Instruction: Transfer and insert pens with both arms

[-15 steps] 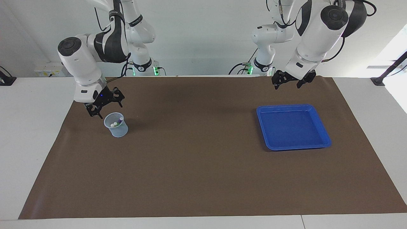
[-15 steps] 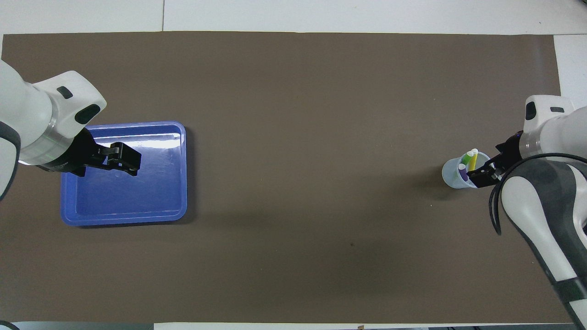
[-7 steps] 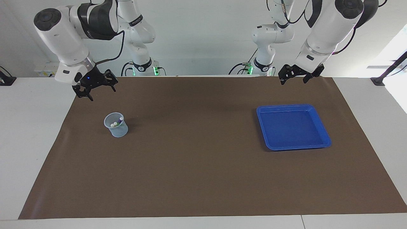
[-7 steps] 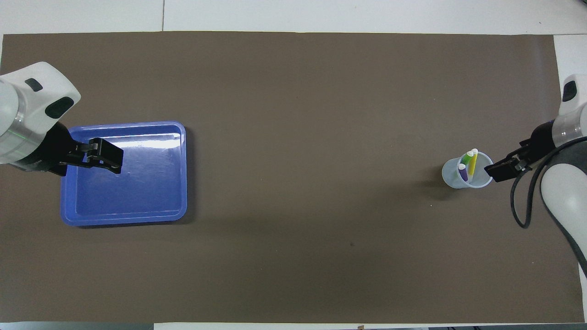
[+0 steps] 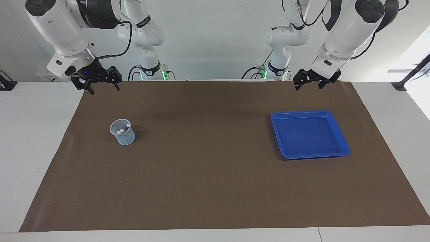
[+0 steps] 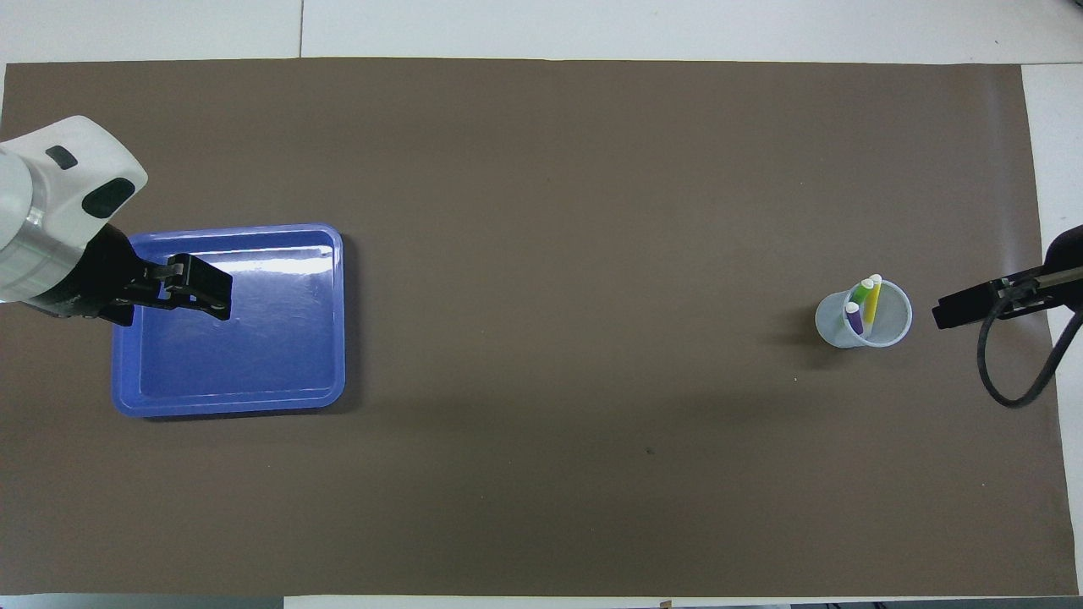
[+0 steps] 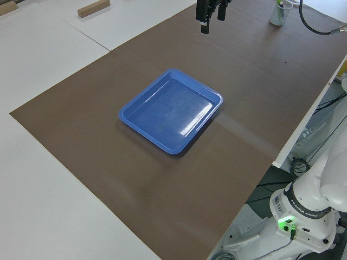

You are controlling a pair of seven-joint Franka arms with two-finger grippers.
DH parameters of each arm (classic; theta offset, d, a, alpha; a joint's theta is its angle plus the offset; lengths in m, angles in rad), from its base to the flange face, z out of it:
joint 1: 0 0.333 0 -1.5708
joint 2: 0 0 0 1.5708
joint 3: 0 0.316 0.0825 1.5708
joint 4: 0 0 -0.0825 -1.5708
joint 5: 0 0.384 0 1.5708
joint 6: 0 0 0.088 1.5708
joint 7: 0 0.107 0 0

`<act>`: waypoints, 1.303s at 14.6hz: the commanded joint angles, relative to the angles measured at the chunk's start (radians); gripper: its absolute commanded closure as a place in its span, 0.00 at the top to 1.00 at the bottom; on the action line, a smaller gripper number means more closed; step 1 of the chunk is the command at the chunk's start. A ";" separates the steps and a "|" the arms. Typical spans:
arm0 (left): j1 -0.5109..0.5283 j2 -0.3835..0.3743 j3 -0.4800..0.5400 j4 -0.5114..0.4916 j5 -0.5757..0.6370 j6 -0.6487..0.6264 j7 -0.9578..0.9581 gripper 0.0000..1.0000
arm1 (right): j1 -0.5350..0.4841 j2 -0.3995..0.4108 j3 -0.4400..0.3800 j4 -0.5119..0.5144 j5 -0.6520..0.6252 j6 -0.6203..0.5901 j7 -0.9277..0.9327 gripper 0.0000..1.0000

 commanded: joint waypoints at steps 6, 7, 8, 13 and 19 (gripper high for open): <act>-0.058 0.021 0.062 0.067 -0.022 -0.077 0.003 1.00 | 0.061 0.051 -0.046 0.026 -0.014 -0.025 0.122 1.00; -0.058 0.021 0.062 0.074 -0.022 -0.074 0.001 1.00 | 0.101 0.051 -0.084 0.031 -0.017 -0.028 0.122 1.00; -0.060 0.019 0.062 0.071 -0.020 -0.070 0.003 1.00 | 0.121 0.052 -0.111 0.031 -0.018 -0.028 0.123 1.00; -0.049 0.012 0.060 0.061 -0.022 -0.053 0.004 1.00 | 0.118 0.054 -0.114 0.040 -0.018 -0.027 0.123 1.00; -0.045 0.012 0.062 0.058 -0.020 -0.025 0.000 1.00 | 0.120 0.055 -0.123 0.041 -0.018 -0.025 0.123 1.00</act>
